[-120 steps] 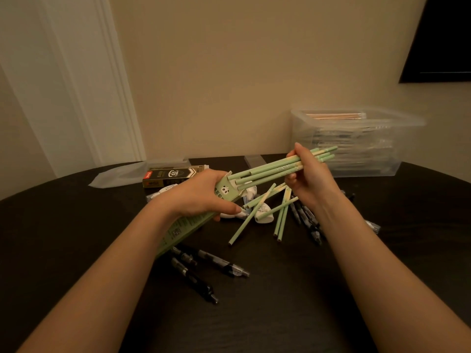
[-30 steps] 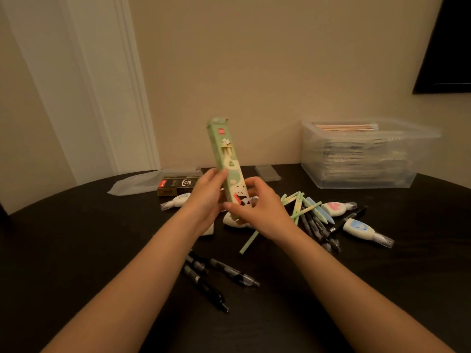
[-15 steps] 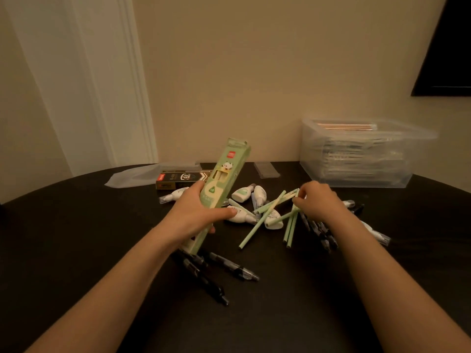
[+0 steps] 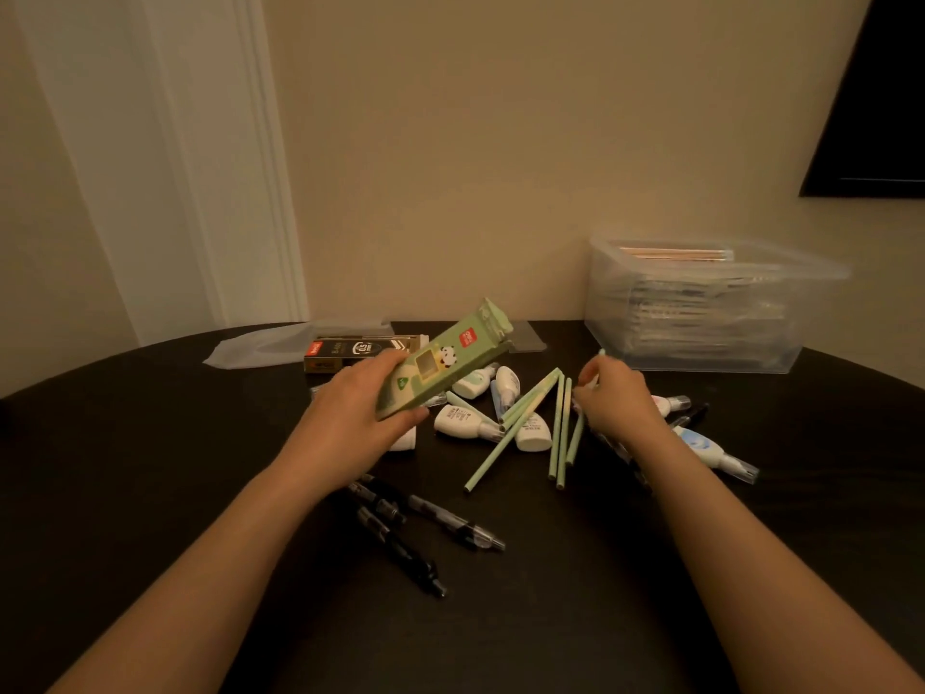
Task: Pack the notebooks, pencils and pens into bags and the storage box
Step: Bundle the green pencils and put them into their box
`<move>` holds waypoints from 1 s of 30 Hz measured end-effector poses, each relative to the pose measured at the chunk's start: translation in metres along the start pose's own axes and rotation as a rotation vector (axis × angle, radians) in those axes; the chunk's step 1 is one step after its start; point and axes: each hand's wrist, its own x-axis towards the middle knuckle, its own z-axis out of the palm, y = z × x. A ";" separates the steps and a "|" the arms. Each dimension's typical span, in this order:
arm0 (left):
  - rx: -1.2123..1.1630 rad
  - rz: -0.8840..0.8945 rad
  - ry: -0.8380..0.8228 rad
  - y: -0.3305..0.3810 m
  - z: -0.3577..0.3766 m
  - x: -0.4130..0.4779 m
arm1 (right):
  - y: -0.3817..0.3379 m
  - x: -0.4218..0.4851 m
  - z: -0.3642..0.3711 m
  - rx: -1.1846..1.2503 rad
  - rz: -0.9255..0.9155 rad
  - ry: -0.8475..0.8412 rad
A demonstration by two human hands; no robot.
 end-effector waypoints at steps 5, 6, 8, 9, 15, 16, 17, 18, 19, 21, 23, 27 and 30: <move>-0.004 -0.078 0.036 -0.007 0.001 0.002 | -0.016 0.000 0.003 0.206 0.067 -0.108; -0.001 -0.087 0.030 -0.008 0.001 0.002 | -0.017 0.001 0.006 0.182 0.093 -0.133; -0.001 -0.098 0.026 -0.008 0.002 0.003 | -0.018 0.003 0.011 0.179 0.138 -0.184; -0.005 -0.101 0.030 -0.008 0.001 0.003 | -0.020 0.005 0.013 0.193 0.159 -0.210; -0.020 -0.109 0.052 -0.010 -0.002 0.003 | -0.032 0.016 0.021 0.262 0.286 -0.273; -0.016 -0.107 0.050 -0.010 -0.002 0.003 | -0.033 0.017 0.021 0.265 0.302 -0.272; -0.013 -0.104 0.048 -0.010 -0.002 0.003 | -0.035 0.019 0.021 0.270 0.312 -0.265; -0.013 -0.102 0.044 -0.010 -0.002 0.003 | -0.036 0.020 0.019 0.286 0.319 -0.253; -0.015 -0.097 0.040 -0.009 -0.002 0.003 | -0.037 0.020 0.017 0.319 0.319 -0.240; -0.021 -0.084 0.031 -0.007 -0.003 0.003 | -0.040 0.019 0.008 0.446 0.297 -0.229; -0.001 -0.063 0.019 -0.007 -0.004 0.003 | -0.047 0.014 -0.005 0.660 0.211 -0.260; 0.089 -0.049 -0.005 -0.010 -0.008 0.003 | -0.066 -0.004 -0.030 1.203 -0.007 -0.310; 0.120 -0.054 -0.028 -0.015 -0.013 0.004 | -0.069 -0.009 -0.032 1.473 -0.025 -0.169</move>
